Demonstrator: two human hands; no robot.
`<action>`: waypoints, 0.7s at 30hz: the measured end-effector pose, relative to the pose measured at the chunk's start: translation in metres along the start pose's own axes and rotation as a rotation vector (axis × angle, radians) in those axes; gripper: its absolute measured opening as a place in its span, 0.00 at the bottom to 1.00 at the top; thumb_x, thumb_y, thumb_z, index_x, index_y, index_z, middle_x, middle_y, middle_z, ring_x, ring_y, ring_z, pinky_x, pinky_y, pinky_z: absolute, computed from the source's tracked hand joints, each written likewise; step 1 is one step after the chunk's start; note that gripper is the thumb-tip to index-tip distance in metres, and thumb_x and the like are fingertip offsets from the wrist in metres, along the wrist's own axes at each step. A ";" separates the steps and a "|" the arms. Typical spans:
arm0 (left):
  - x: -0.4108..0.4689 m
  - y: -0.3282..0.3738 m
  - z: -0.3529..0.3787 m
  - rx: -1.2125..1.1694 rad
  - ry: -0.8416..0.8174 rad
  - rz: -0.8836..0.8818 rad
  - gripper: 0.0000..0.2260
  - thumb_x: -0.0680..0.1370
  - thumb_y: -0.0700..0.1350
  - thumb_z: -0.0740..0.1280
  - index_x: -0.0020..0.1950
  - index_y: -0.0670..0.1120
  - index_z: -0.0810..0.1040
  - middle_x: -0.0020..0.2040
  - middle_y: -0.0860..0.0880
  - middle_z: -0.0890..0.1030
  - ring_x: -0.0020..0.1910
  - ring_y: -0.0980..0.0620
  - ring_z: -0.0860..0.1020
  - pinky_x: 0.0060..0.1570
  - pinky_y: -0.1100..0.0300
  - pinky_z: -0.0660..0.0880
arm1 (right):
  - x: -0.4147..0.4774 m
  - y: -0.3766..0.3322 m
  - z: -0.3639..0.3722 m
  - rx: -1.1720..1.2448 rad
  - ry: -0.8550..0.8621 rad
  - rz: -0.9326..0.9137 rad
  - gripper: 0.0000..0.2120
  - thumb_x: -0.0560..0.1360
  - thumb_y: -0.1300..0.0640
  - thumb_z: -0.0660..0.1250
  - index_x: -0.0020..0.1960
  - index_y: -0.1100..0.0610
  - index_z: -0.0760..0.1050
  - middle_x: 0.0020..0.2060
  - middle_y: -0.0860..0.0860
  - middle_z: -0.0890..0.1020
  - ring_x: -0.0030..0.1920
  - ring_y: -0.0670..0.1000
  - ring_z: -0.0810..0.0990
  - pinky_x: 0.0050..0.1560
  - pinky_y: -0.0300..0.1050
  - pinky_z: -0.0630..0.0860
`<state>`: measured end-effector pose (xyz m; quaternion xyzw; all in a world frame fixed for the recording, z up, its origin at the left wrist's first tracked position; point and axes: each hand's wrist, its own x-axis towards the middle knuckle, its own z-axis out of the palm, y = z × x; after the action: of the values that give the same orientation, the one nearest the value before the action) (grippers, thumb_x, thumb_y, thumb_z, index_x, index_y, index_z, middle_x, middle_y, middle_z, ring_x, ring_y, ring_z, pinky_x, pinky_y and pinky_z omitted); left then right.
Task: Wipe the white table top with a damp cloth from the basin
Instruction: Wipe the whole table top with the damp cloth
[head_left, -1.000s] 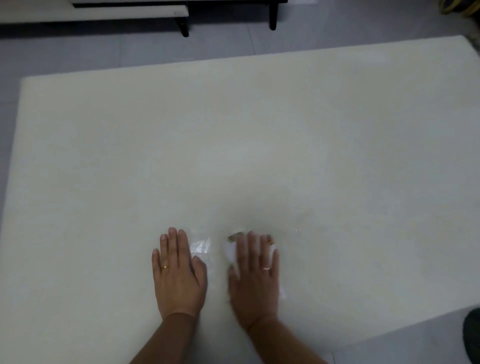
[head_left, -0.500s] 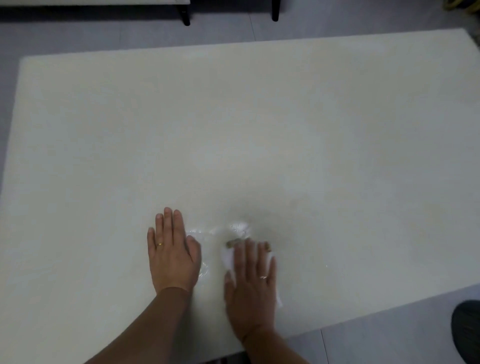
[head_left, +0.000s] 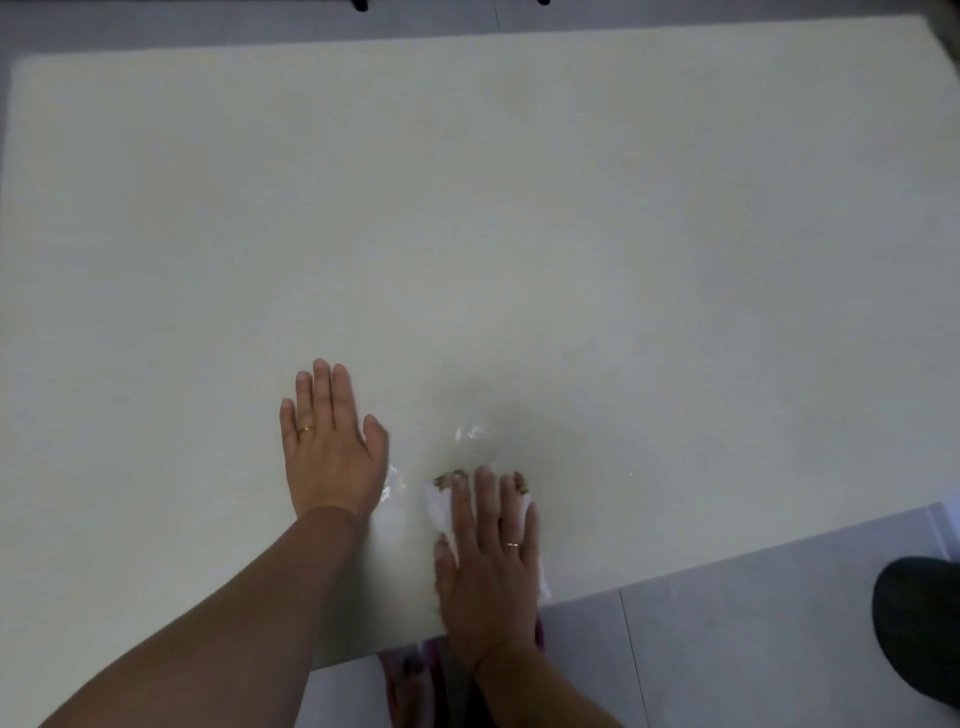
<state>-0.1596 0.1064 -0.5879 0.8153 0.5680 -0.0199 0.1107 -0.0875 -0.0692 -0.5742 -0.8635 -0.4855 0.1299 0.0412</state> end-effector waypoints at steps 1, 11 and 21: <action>0.000 0.000 -0.001 -0.003 -0.002 -0.002 0.31 0.78 0.54 0.43 0.79 0.43 0.48 0.79 0.44 0.48 0.78 0.47 0.45 0.76 0.51 0.40 | -0.008 -0.001 0.003 -0.015 -0.018 -0.107 0.31 0.75 0.45 0.56 0.76 0.54 0.59 0.75 0.55 0.60 0.75 0.60 0.57 0.70 0.61 0.56; -0.029 0.040 0.000 -0.122 0.049 0.033 0.29 0.80 0.52 0.46 0.78 0.41 0.51 0.79 0.43 0.50 0.78 0.47 0.45 0.75 0.50 0.38 | 0.003 0.081 -0.025 -0.043 0.006 0.137 0.28 0.78 0.47 0.48 0.76 0.56 0.56 0.76 0.55 0.57 0.75 0.59 0.55 0.73 0.59 0.49; -0.051 0.106 0.022 -0.177 -0.026 0.193 0.29 0.80 0.55 0.45 0.77 0.42 0.57 0.78 0.43 0.55 0.78 0.45 0.51 0.76 0.48 0.45 | 0.002 0.139 -0.036 -0.182 -0.076 -0.303 0.27 0.79 0.47 0.50 0.76 0.55 0.57 0.75 0.54 0.59 0.75 0.58 0.59 0.71 0.59 0.56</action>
<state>-0.0767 0.0201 -0.5843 0.8530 0.4848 0.0305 0.1908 0.0379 -0.1380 -0.5670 -0.7750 -0.6211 0.1105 -0.0363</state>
